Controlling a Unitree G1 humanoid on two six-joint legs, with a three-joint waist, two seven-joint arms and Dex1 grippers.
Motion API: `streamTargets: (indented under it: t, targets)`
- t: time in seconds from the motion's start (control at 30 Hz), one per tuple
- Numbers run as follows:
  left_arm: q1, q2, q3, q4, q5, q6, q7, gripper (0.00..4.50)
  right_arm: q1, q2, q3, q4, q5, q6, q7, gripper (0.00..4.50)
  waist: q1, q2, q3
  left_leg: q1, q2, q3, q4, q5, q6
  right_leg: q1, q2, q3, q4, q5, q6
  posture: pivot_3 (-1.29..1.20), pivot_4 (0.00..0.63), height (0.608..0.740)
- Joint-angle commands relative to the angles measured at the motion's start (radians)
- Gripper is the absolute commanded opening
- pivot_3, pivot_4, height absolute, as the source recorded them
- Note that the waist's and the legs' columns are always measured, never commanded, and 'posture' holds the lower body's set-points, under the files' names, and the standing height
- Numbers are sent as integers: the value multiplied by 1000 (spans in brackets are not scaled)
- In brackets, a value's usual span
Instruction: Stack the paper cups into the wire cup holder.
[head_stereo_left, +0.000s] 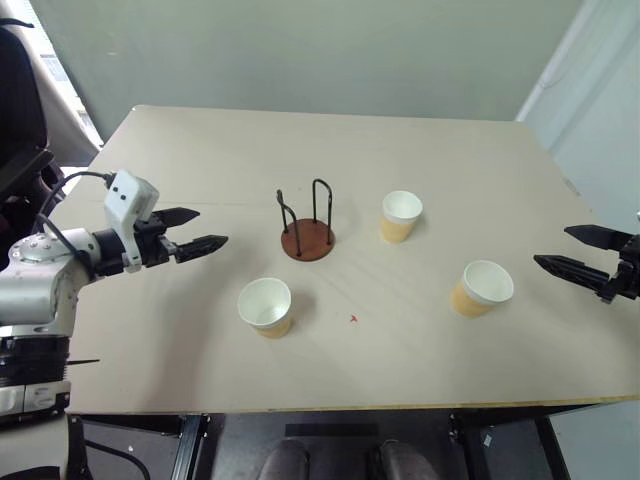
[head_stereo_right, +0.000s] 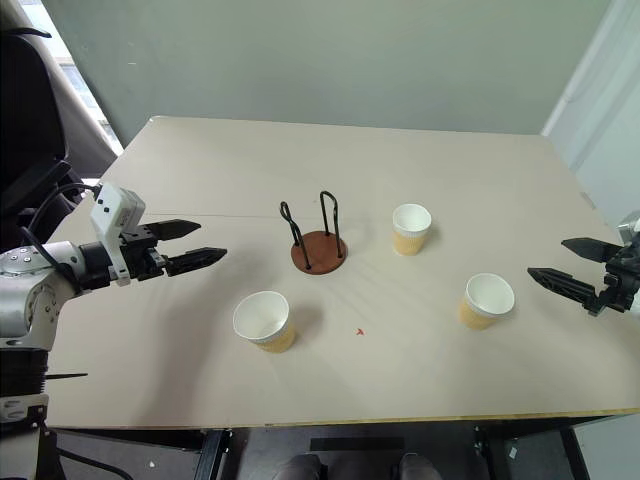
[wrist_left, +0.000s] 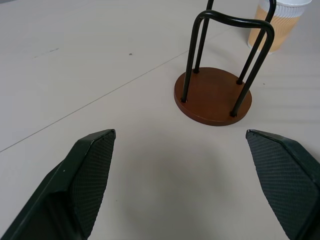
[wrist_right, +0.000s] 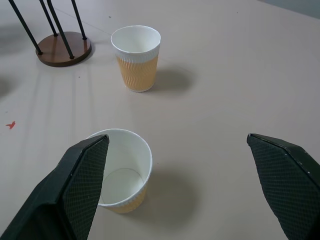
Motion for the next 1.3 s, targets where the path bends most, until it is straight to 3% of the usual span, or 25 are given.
streamTargets:
  t: [0.03,0.83,0.9,1.07,1.3]
  targets:
    - [-14,11,16,-10,-3,-12,-1,4472,-5,-10,-41,-20,13,-4,2,4500,0,0,0,0,0,0,0,0,0,0,0,0,0,0,0,0,150,740]
    - [-56,10,-14,12,4,-43,-40,4472,-7,-32,-76,-45,51,40,35,4500,0,0,0,0,0,0,0,0,0,0,0,0,0,0,0,0,150,740]
    - [-97,-15,-35,-16,-9,-14,-24,4472,-39,-24,-87,-71,109,59,46,4500,0,0,0,0,0,0,1,0,0,0,0,0,0,0,0,0,150,740]
    - [-192,-115,-153,-121,-11,39,-19,4472,-299,18,-169,-149,477,162,-30,4500,2,3,1,-1,-10,6,3,0,0,0,2,0,1,1,3,0,150,740]
    - [-245,-186,-316,-112,104,75,33,4472,-341,-46,-161,-238,579,222,-86,4500,5,2,1,-1,-6,-1,2,1,0,2,-1,-1,-2,2,3,0,150,740]
